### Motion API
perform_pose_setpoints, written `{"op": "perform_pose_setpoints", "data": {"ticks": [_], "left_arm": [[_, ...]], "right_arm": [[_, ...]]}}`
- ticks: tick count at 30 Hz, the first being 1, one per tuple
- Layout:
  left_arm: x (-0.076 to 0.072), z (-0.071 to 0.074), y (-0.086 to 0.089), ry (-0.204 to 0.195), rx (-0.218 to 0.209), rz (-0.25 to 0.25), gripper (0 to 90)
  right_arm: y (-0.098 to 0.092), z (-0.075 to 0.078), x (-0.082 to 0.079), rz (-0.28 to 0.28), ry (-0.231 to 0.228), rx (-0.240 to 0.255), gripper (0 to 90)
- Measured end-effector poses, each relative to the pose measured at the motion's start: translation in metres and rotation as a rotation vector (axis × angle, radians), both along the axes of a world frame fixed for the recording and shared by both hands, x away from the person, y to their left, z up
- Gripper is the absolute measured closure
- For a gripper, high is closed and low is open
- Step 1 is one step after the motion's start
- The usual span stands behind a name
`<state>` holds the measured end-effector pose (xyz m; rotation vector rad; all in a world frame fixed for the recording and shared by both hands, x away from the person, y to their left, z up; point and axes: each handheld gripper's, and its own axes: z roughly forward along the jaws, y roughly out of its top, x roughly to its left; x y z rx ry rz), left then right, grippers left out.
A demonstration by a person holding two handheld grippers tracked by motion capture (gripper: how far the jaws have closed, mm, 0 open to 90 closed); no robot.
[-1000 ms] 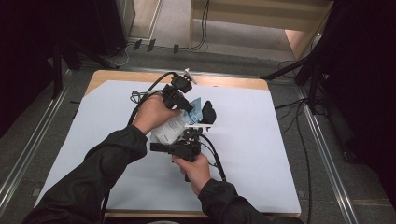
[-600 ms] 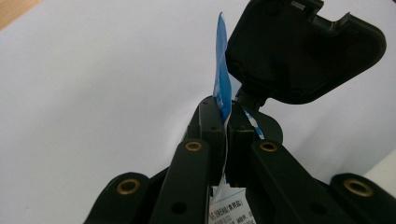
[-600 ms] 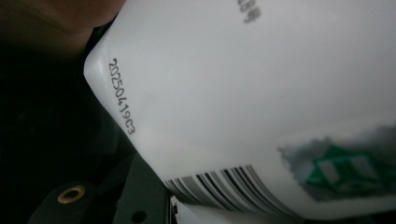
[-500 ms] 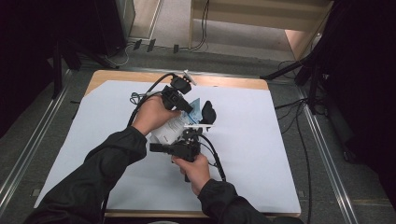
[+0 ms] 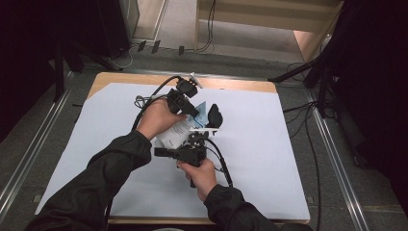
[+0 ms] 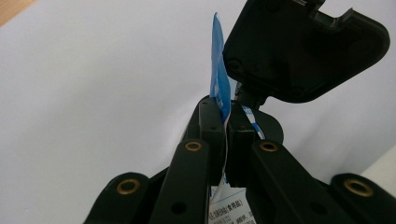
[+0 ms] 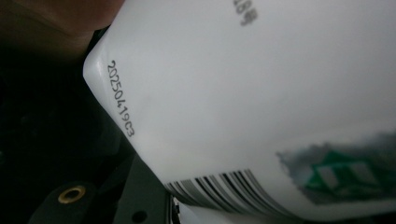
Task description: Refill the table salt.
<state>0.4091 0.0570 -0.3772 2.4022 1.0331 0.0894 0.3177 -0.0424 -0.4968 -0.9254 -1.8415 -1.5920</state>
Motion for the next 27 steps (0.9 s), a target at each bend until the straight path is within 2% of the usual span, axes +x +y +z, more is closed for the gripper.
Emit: {"op": "perform_pose_setpoints", "data": {"ticks": [7, 15, 20, 27], "left_arm": [[0.0000, 0.0007, 0.0011, -0.002, 0.001, 0.007, 89.5], [-0.0003, 0.0016, 0.0019, -0.006, 0.003, 0.015, 89.5], [-0.0006, 0.0022, 0.0019, -0.007, 0.000, 0.014, 89.5], [-0.0009, 0.0031, 0.0007, 0.001, -0.004, 0.014, 89.5]], "right_arm": [[0.0006, 0.0015, -0.0009, -0.001, -0.022, -0.014, 66.9], [0.0030, 0.0016, -0.0026, -0.005, -0.047, -0.034, 60.8], [0.0025, 0.0035, -0.0032, -0.008, -0.065, -0.047, 65.8], [0.0010, 0.0047, -0.0027, -0.002, -0.047, -0.026, 67.0]]}}
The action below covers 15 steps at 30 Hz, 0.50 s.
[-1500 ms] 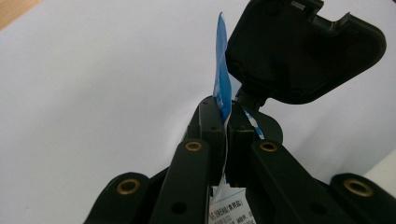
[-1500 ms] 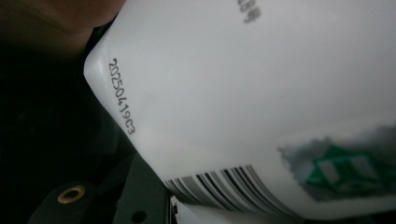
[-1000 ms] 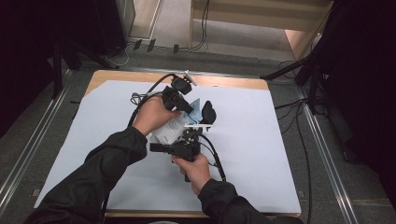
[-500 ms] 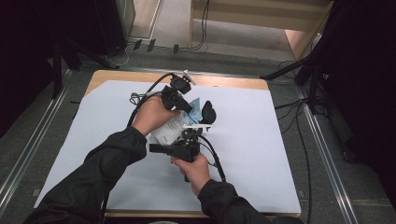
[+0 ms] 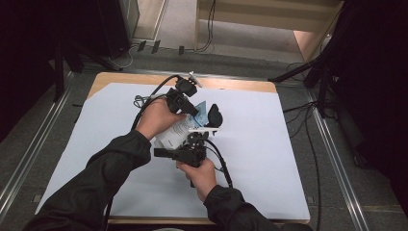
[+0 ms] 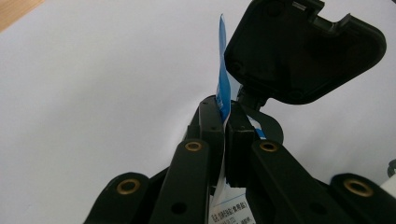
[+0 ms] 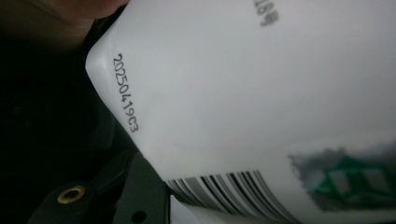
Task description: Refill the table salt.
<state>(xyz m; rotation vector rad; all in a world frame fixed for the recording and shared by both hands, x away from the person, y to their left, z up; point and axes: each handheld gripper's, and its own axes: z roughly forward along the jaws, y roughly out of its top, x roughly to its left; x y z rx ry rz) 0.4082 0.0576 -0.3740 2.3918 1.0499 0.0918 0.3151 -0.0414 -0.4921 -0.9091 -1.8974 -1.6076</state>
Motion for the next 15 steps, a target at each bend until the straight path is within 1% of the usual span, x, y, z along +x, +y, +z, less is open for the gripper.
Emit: {"op": "perform_pose_setpoints", "data": {"ticks": [1, 6, 8, 9, 11, 15], "left_arm": [[0.0002, 0.0001, -0.0002, -0.003, 0.003, -0.003, 89.5], [0.0002, 0.0000, -0.0002, 0.002, -0.001, -0.007, 89.5], [0.0000, 0.0000, -0.0001, 0.004, -0.005, -0.007, 89.5], [0.0000, 0.0001, 0.0001, 0.007, -0.006, -0.009, 89.5], [-0.0003, 0.0002, 0.0002, 0.006, -0.003, -0.011, 89.5], [-0.0004, 0.0008, 0.0013, 0.009, -0.013, -0.016, 89.5]], "right_arm": [[0.0000, -0.0003, 0.0004, 0.000, 0.003, 0.008, 67.1], [-0.0008, 0.0003, 0.0007, 0.001, 0.008, 0.008, 67.3], [-0.0009, 0.0003, 0.0007, 0.002, 0.019, 0.015, 67.4], [-0.0010, 0.0004, 0.0006, 0.002, 0.015, 0.012, 67.4], [-0.0012, -0.0002, 0.0007, 0.002, 0.030, 0.027, 67.6], [-0.0010, -0.0002, 0.0003, -0.001, 0.024, 0.018, 67.6]]}}
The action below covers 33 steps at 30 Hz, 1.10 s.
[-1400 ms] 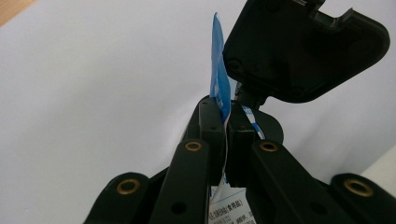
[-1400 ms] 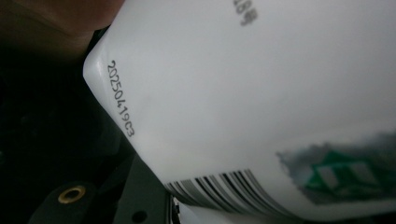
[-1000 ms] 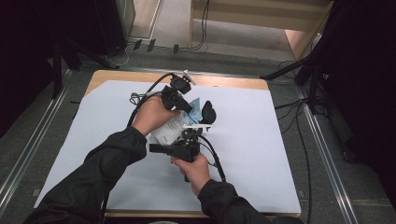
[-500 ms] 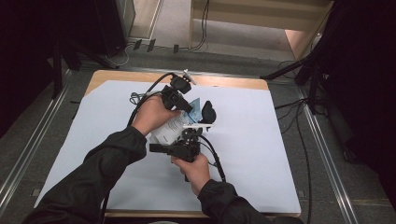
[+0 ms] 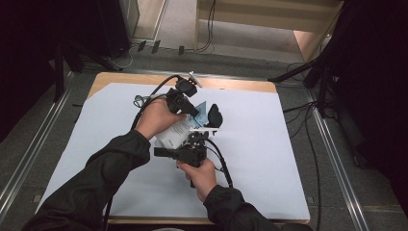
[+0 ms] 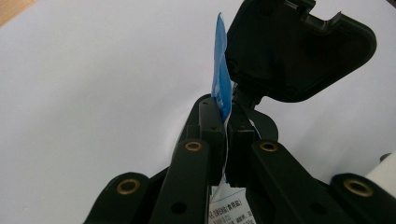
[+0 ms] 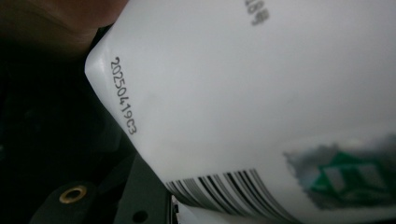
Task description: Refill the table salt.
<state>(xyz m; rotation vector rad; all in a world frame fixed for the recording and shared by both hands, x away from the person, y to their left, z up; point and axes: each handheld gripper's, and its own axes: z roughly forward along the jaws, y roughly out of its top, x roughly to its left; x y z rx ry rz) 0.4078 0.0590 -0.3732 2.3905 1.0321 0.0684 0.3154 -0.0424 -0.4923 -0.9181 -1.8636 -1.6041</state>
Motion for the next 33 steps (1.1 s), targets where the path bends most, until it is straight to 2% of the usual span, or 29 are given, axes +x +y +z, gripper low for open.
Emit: {"op": "perform_pose_setpoints", "data": {"ticks": [5, 17, 33], "left_arm": [[0.0004, -0.0007, 0.0002, 0.003, 0.005, -0.006, 89.3], [0.0007, -0.0008, -0.0004, 0.002, 0.004, -0.013, 89.5], [0.0018, -0.0006, -0.0004, 0.012, 0.002, -0.012, 89.2]], "right_arm": [[0.0002, -0.0007, -0.0004, -0.002, 0.035, 0.021, 67.7], [-0.0009, -0.0016, 0.0011, -0.002, 0.035, 0.020, 67.8], [-0.0011, -0.0032, 0.0025, 0.005, 0.060, 0.039, 67.9]]}}
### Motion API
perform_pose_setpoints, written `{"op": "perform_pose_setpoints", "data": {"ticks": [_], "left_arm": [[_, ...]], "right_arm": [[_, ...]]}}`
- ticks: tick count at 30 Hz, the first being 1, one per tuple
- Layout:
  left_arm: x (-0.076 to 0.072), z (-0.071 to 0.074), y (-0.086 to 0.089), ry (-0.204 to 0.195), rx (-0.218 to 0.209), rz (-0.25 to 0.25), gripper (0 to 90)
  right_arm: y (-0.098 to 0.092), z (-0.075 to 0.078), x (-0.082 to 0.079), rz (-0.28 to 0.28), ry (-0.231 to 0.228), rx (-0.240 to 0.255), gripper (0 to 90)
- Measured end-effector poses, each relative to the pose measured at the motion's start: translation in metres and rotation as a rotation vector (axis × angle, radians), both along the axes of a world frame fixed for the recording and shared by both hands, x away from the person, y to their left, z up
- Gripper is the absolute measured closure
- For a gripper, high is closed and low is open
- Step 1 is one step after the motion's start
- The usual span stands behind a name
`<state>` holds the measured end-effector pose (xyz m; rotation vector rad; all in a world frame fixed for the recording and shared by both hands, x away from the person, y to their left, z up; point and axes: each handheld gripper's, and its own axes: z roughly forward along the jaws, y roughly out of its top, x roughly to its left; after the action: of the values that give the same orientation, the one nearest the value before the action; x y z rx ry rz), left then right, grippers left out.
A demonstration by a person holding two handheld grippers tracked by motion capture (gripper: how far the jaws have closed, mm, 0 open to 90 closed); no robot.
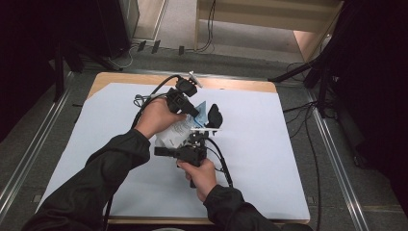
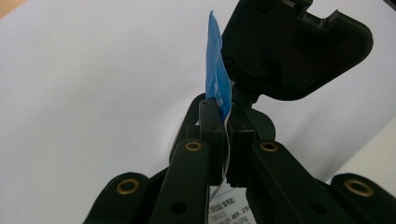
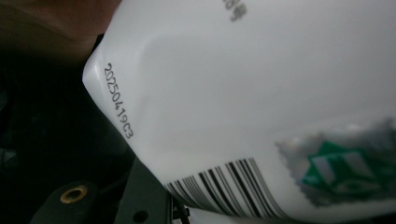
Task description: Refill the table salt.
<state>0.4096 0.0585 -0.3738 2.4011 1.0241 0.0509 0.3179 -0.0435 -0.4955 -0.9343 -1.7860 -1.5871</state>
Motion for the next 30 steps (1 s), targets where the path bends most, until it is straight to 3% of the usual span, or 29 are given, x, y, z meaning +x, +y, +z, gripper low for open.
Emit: {"op": "perform_pose_setpoints", "data": {"ticks": [30], "left_arm": [[0.0026, -0.0036, -0.0015, 0.008, 0.016, -0.004, 89.3]], "right_arm": [[0.0009, -0.0001, 0.0014, 0.008, 0.012, -0.007, 67.8]]}}
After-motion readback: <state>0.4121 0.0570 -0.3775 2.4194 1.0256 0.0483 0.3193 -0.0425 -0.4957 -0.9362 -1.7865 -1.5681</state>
